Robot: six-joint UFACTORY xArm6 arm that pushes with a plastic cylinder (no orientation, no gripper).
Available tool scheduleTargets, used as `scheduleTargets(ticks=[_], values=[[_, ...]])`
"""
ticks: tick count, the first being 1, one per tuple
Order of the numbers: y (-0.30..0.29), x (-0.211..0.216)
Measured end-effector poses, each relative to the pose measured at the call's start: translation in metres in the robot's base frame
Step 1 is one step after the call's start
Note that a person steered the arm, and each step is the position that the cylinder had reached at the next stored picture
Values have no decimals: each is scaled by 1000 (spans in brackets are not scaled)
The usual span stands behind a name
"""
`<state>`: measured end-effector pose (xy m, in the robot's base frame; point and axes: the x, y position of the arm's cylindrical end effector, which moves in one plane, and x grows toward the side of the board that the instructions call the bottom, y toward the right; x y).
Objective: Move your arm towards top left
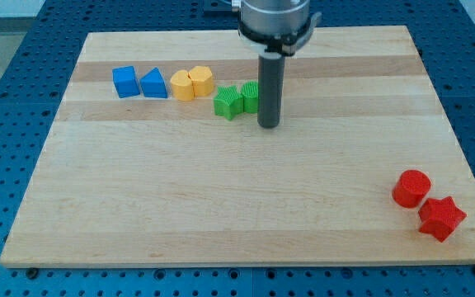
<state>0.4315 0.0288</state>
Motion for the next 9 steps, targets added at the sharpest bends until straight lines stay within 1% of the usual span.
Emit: scheduleTargets(ticks=[1, 3, 6, 7, 8, 9], values=[[-6, 33], [-69, 38], [-221, 38], [-238, 13], [-241, -26], [-258, -26]])
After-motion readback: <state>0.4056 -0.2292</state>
